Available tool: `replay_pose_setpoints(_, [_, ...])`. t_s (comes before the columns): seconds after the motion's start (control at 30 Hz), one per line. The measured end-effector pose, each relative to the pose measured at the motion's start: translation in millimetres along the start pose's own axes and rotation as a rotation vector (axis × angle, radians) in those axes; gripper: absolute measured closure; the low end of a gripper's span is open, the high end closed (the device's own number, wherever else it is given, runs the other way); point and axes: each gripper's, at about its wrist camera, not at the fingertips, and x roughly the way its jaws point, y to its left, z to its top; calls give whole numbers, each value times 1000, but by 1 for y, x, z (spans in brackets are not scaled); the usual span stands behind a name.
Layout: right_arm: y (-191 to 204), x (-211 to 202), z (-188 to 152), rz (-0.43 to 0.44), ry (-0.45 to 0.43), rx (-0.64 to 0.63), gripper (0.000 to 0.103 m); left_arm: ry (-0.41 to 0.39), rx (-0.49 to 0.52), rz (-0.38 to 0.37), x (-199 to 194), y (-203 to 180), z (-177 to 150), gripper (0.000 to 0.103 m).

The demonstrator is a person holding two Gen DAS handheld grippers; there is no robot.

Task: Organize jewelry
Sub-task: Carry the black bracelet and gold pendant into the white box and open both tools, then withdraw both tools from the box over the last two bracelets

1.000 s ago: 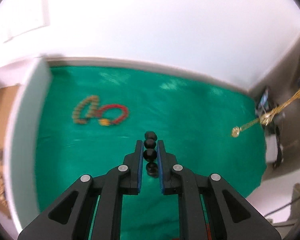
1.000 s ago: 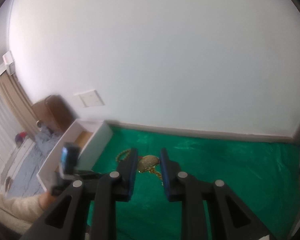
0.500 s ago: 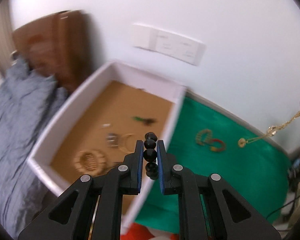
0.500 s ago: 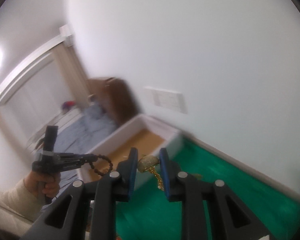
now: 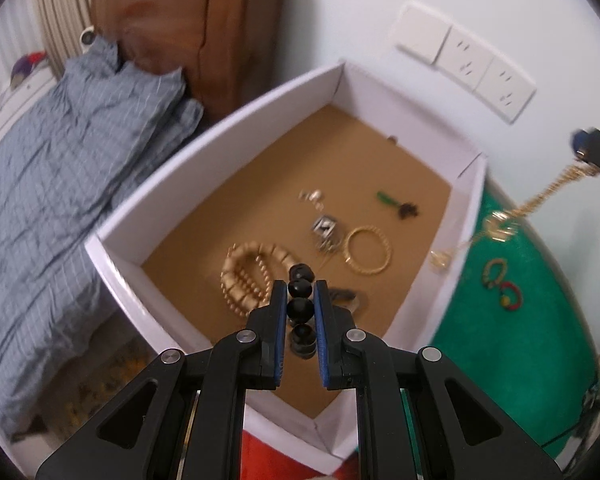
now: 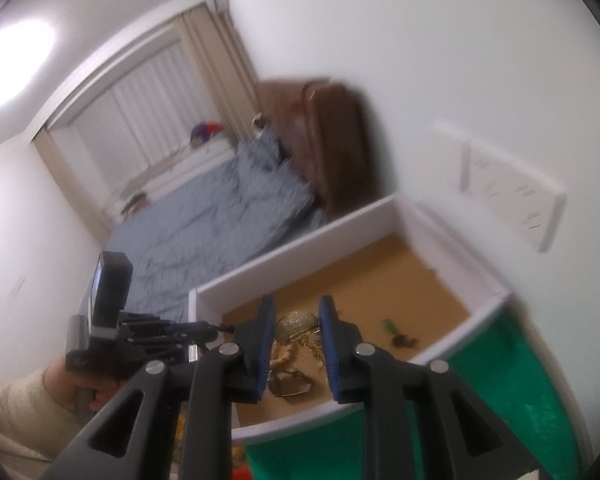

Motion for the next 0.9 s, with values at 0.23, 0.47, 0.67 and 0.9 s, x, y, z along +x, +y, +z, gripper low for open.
replay_pose_setpoints(0.23, [6, 101, -18, 2, 179, -7, 80, 74, -40, 26, 40, 9, -20, 92])
replay_pose_setpoints(0.47, [2, 144, -49, -30, 262, 4, 68, 84, -17, 86, 59, 3, -27, 69])
replay_pose_setpoints(0.67, [3, 94, -45, -127, 129, -9, 35, -25, 17, 142, 31, -13, -28, 24])
replay_pose_setpoints(0.9, [0, 18, -76, -340, 61, -63, 35, -146, 170, 128, -10, -78, -27, 11])
